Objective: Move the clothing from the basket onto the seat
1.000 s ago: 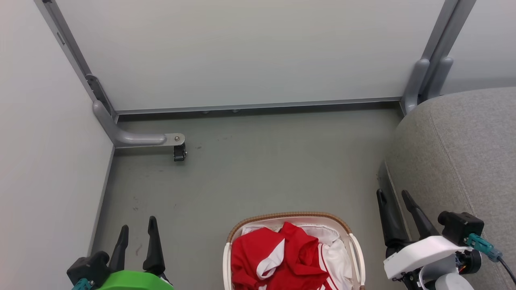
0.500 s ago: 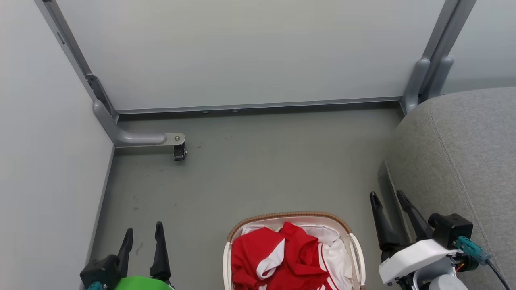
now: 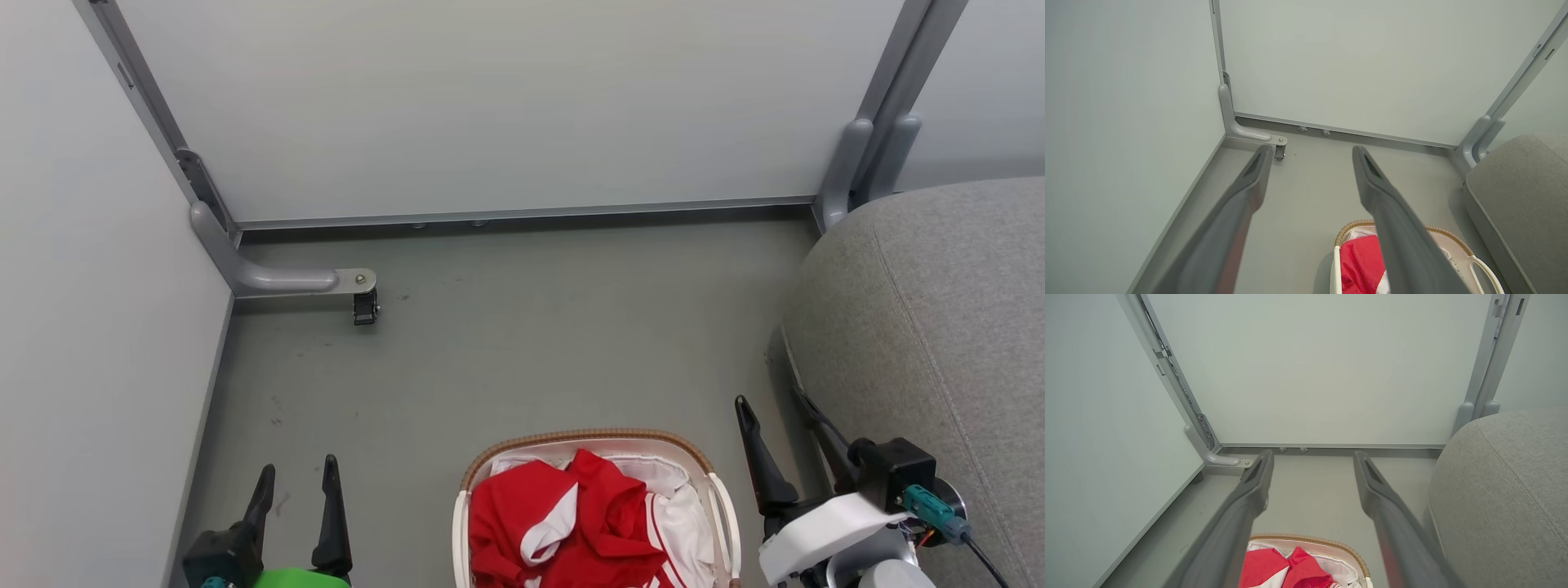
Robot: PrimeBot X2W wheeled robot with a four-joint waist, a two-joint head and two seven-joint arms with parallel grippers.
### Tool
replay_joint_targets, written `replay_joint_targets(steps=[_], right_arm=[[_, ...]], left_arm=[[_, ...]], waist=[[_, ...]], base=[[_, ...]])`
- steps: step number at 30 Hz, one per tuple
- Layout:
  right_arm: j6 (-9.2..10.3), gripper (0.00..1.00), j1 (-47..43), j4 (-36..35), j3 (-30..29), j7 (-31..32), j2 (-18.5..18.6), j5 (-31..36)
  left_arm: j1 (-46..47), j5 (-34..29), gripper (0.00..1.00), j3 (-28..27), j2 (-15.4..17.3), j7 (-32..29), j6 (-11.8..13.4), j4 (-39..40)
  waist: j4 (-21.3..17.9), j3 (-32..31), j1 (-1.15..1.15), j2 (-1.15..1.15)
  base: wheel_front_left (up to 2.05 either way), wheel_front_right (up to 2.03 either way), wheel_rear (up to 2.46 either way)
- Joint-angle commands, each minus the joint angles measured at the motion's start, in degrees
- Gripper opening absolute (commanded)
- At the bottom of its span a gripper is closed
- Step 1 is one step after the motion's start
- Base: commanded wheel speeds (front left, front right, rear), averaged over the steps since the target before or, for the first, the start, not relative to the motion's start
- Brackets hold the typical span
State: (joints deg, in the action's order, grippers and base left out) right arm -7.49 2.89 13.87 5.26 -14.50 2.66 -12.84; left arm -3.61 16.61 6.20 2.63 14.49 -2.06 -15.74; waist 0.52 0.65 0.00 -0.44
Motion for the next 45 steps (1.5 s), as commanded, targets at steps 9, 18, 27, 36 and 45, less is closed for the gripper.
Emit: replay_joint_targets(steps=[9,18,27,36,45], right_arm=[[0.00,1.00,-0.75,0.00,0.23,-0.79,0.37,2.21],[0.00,1.00,-0.86,-0.10,0.10,-0.79,0.37,2.22],[0.00,1.00,-0.80,-0.31,0.01,-0.79,0.37,2.28],[0.00,1.00,0.91,-1.23,-1.06,-0.79,0.38,2.20],[0.00,1.00,6.51,-3.60,-5.73,-0.77,0.34,2.60]], left_arm=[[-0.66,-1.77,1.00,0.37,0.43,0.77,-0.02,-0.66],[-0.36,-1.26,1.00,0.47,0.43,0.76,0.15,-1.21],[-0.35,-1.06,1.00,0.64,0.42,0.76,0.16,-1.02],[2.50,-3.62,1.00,3.01,0.42,0.69,-0.69,-1.05],[13.17,-2.27,1.00,9.64,0.41,0.68,-2.62,-3.86]], waist=[[-0.09,0.12,0.00,0.44],[-0.02,0.21,0.00,0.44],[-0.05,0.42,0.00,0.44],[0.19,3.07,0.00,0.44],[0.85,13.44,0.00,0.44]], base=[[0.00,0.00,0.00],[0.00,0.00,0.00],[0.00,0.00,0.00],[0.00,0.00,0.00],[0.00,0.00,0.00]])
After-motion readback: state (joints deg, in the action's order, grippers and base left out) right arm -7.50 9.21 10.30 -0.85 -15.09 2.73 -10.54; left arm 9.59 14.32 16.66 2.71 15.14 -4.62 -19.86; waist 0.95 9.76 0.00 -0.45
